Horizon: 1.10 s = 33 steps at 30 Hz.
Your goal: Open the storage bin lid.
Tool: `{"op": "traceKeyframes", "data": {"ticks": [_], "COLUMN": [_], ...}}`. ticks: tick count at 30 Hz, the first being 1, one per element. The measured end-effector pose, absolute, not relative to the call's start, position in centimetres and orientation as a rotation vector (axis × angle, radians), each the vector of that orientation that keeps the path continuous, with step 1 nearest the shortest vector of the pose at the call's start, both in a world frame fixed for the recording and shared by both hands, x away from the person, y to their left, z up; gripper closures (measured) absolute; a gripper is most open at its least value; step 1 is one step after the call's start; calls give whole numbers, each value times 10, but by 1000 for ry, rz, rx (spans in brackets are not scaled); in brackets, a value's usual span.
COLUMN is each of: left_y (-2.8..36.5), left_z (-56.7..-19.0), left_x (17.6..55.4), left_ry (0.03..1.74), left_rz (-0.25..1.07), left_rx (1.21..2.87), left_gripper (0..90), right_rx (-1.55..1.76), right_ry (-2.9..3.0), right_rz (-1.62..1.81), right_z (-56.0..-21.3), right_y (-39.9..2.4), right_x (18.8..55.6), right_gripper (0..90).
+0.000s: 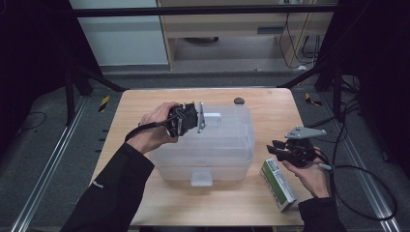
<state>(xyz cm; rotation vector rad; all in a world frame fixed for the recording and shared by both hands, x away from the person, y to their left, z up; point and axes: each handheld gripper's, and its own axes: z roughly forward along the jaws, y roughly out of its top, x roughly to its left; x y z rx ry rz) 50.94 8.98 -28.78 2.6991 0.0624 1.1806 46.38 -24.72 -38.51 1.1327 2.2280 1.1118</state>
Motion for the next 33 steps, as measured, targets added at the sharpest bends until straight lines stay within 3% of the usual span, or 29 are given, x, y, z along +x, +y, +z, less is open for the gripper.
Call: {"op": "traceKeyframes", "data": {"ticks": [15,33], "left_y": [91,93], "left_z": [-283,-278], "left_x": [518,528], "left_ry": [103,161], "left_rz": [1171,1169], "left_rx": [2670,2643], "left_gripper": [718,706], "right_rx": [1070,1022], "right_ry": [2309,2394], "right_rz": [1151,1230], "right_z": [-388,-392], "right_y": [-239,-220], "right_x": [459,458], "right_gripper": [895,900]}}
